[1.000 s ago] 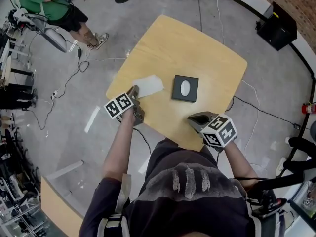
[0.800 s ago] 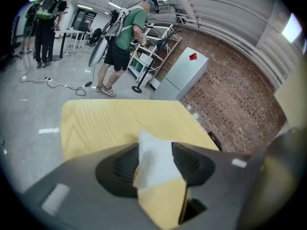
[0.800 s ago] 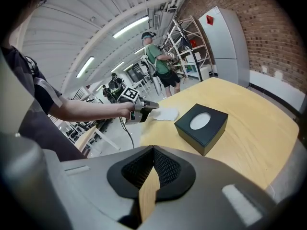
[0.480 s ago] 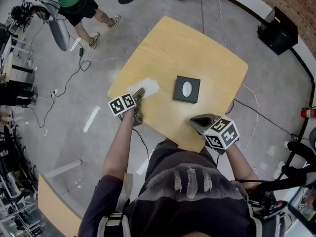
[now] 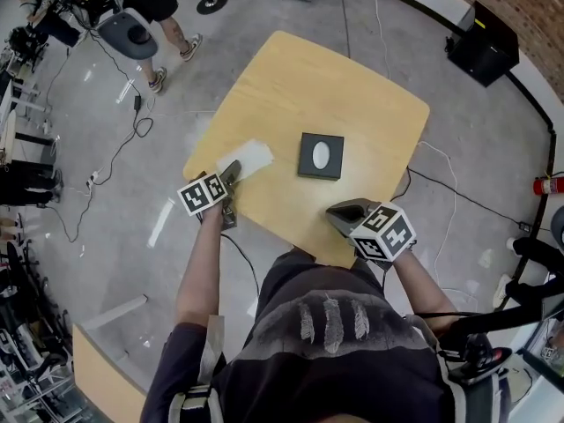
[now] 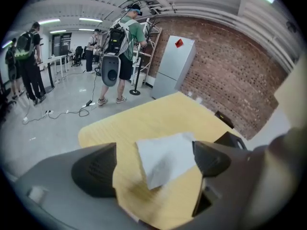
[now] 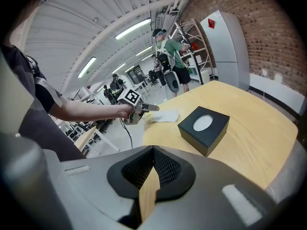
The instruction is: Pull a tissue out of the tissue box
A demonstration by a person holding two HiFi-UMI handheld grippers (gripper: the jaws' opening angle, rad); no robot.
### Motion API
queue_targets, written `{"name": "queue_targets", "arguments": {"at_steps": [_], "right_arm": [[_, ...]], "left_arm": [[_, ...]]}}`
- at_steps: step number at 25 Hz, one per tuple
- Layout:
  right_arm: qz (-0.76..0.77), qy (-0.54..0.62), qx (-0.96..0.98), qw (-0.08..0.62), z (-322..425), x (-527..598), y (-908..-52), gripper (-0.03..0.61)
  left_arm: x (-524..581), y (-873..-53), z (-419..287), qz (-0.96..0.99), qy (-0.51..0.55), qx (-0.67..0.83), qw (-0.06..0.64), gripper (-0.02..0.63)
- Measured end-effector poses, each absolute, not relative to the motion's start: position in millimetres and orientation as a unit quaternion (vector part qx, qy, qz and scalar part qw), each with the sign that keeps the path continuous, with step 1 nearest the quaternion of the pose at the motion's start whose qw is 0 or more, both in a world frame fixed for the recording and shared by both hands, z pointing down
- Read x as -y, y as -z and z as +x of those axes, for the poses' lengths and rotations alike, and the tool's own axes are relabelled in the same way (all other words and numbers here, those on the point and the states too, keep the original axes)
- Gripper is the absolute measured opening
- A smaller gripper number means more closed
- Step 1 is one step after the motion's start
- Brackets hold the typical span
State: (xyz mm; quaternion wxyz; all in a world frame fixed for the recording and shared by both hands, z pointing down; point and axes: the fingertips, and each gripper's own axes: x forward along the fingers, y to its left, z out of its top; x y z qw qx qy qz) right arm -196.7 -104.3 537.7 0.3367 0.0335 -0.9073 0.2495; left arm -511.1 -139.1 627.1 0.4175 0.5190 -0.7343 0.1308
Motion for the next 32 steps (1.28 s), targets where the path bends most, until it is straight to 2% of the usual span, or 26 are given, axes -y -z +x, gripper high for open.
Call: {"name": "queue_targets", "arguments": {"at_steps": [5, 9, 10, 12, 13, 17, 23, 32], "right_arm": [[0.039, -0.254, 0.914, 0.312, -215, 99, -527, -0.002], [0.021, -0.249, 0.925, 0.286, -239, 99, -508, -0.002], [0.015, -0.247, 0.928, 0.28, -237, 100, -502, -0.002], [0.012, -0.245, 0.93, 0.275, -224, 99, -497, -0.002], [0.013, -0.245, 0.93, 0.274, -214, 99, -497, -0.002], [0.009, -0.247, 0.932, 0.265, -189, 98, -497, -0.002], [-0.026, -0.268, 0.942, 0.201, -177, 98, -474, -0.002], [-0.109, -0.248, 0.942, 0.199, -180, 89, -460, -0.002]], "left_arm": [[137, -594, -523, 0.544, -0.144, 0.735, 0.379, 0.491], [141, -547, -537, 0.569, -0.144, 0.745, 0.316, 0.4], [142, -534, -532, 0.576, -0.142, 0.747, 0.299, 0.338], [143, -514, -510, 0.594, -0.124, 0.745, 0.277, 0.102], [143, -506, -497, 0.603, -0.11, 0.743, 0.269, 0.004], [137, -484, -451, 0.632, -0.084, 0.726, 0.257, 0.001], [114, -469, -401, 0.649, -0.095, 0.714, 0.243, 0.0], [55, -435, -359, 0.619, -0.049, 0.757, 0.201, 0.0]]}}
